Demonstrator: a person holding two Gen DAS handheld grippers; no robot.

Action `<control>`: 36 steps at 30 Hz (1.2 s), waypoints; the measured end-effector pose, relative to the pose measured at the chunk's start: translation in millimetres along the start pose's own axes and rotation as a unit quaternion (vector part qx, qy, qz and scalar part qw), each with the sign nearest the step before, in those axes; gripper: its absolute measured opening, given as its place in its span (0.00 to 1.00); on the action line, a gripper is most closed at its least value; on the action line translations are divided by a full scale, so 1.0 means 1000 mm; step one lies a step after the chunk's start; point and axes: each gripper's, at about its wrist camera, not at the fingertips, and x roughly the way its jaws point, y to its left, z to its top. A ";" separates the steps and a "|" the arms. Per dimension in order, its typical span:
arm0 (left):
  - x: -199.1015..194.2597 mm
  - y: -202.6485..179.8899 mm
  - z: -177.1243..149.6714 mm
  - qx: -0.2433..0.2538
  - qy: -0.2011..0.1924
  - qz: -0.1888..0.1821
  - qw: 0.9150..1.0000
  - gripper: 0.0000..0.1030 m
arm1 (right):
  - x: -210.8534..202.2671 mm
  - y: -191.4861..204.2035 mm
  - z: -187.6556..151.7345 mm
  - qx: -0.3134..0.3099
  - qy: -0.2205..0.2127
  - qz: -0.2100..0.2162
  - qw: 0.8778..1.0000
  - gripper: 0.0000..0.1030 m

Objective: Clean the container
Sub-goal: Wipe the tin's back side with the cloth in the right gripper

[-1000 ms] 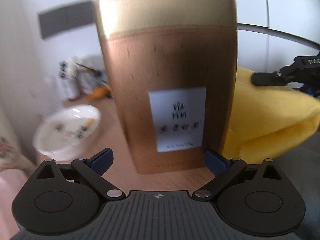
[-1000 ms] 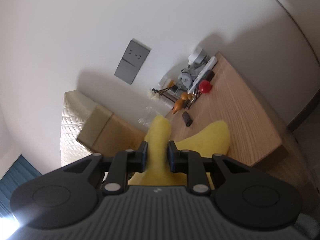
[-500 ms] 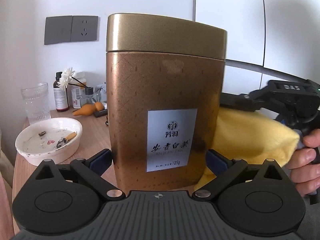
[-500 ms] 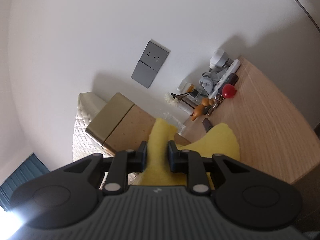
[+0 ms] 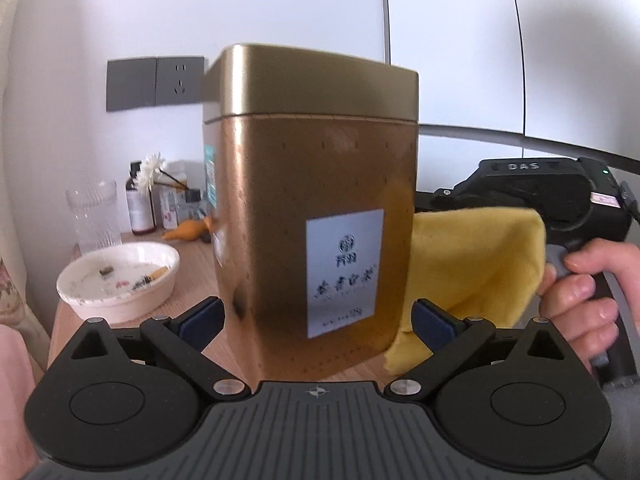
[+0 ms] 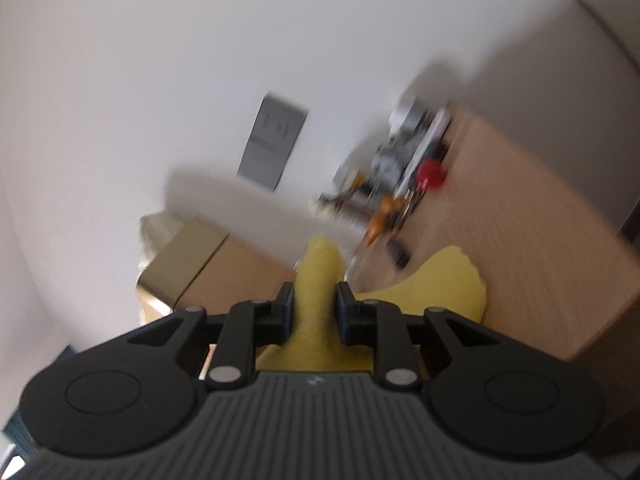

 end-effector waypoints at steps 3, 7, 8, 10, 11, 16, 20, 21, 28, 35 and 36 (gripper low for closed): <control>0.000 -0.001 0.000 0.016 0.004 0.032 0.999 0.98 | 0.006 0.001 0.018 -0.030 -0.026 -0.035 0.999 0.22; -0.004 -0.001 -0.003 0.023 0.000 0.033 0.999 0.98 | 0.018 0.000 0.042 -0.075 -0.044 -0.086 0.993 0.21; -0.005 -0.002 -0.002 0.024 -0.003 0.031 0.999 0.98 | 0.024 -0.001 0.045 -0.085 -0.032 -0.101 0.991 0.21; -0.007 -0.004 -0.001 0.030 -0.011 0.027 0.999 0.98 | 0.037 -0.003 0.050 -0.104 -0.008 -0.130 0.986 0.23; -0.007 -0.005 0.000 0.033 -0.014 0.025 0.999 0.98 | 0.042 -0.003 0.049 -0.112 0.007 -0.140 0.984 0.23; -0.004 -0.007 -0.002 0.035 -0.014 0.024 0.999 0.98 | 0.055 0.001 0.047 -0.152 0.038 -0.159 0.975 0.37; -0.004 -0.007 -0.004 0.026 -0.016 0.030 0.999 0.98 | 0.054 -0.001 0.046 -0.161 0.033 -0.177 0.970 0.66; -0.004 -0.007 -0.004 0.024 -0.017 0.032 0.999 0.98 | 0.053 -0.001 0.045 -0.170 0.029 -0.178 0.969 0.68; -0.005 -0.007 -0.004 0.004 -0.031 0.043 0.999 0.98 | 0.032 0.008 0.045 -0.218 -0.015 -0.169 0.961 0.87; -0.006 -0.008 -0.005 -0.012 -0.037 0.049 0.998 0.98 | 0.001 0.012 0.049 -0.239 -0.075 -0.155 0.956 0.86; -0.006 -0.009 -0.005 -0.013 -0.037 0.049 0.998 0.98 | -0.004 0.013 0.049 -0.243 -0.083 -0.152 0.954 0.86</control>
